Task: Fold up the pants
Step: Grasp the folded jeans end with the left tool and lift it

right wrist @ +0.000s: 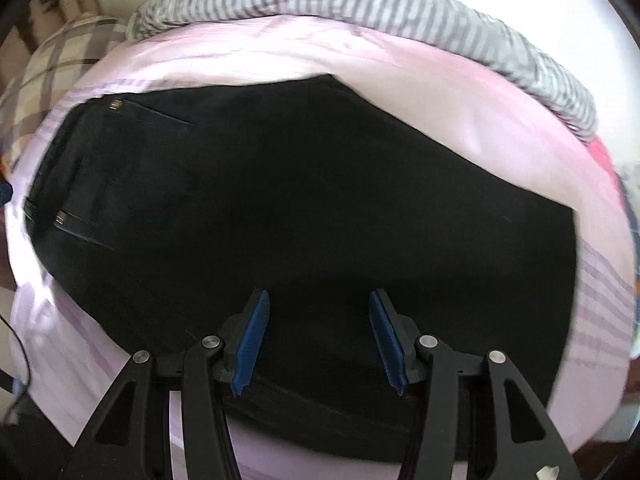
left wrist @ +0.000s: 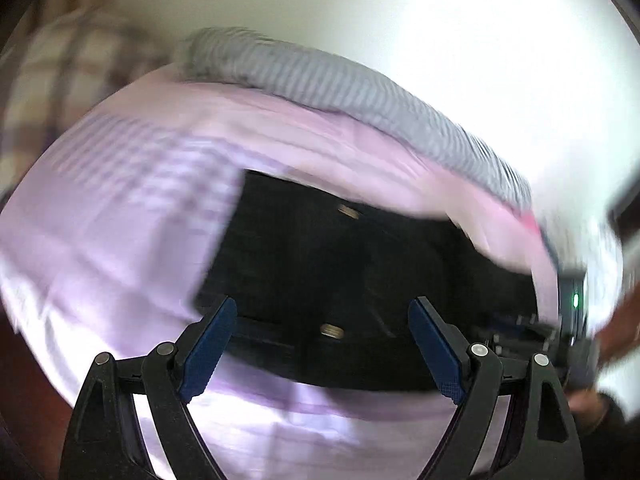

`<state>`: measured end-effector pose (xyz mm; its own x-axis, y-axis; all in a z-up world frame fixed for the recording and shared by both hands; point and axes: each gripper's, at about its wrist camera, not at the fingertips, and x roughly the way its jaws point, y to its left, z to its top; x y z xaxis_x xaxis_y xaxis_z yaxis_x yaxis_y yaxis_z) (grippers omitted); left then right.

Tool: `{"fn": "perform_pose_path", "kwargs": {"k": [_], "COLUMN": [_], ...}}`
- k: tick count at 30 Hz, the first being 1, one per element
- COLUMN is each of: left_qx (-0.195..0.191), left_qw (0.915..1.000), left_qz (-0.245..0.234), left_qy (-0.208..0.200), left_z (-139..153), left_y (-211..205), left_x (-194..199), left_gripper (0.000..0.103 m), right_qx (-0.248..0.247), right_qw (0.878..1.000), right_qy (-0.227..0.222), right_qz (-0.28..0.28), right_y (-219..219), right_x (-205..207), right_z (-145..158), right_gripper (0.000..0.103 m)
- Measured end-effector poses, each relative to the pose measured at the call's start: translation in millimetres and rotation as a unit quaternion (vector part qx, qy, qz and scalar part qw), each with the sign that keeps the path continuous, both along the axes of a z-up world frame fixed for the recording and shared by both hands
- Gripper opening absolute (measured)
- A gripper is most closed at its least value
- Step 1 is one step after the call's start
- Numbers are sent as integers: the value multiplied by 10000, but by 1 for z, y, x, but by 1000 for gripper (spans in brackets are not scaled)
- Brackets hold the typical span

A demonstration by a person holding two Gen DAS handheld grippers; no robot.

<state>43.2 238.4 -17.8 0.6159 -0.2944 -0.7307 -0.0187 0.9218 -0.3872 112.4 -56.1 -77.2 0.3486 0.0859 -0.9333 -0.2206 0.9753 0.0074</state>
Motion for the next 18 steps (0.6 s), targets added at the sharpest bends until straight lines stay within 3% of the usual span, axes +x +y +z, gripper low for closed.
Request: {"fn": "perform_pose_path", "kwargs": {"k": [3, 7, 12, 18], "left_qx": [-377, -1139, -1649, -1860], "left_qw": [9974, 9853, 9717, 9674], "left_qz": [595, 1145, 1394, 1402], "left_qy": [153, 554, 954, 995], "left_z": [-8, -32, -55, -64], "left_y": [37, 71, 84, 82], "left_x": [-3, -6, -6, -4], "left_gripper": [88, 88, 88, 88], "right_qx": [104, 292, 409, 503], "right_qw": [9999, 9993, 9988, 9985], "right_qy": [27, -26, -124, -160], "right_qz": [107, 226, 251, 132], "right_y": [20, 39, 52, 32], "right_x": [14, 24, 22, 13], "right_z": [2, 11, 19, 20], "right_gripper": [54, 57, 61, 63]}}
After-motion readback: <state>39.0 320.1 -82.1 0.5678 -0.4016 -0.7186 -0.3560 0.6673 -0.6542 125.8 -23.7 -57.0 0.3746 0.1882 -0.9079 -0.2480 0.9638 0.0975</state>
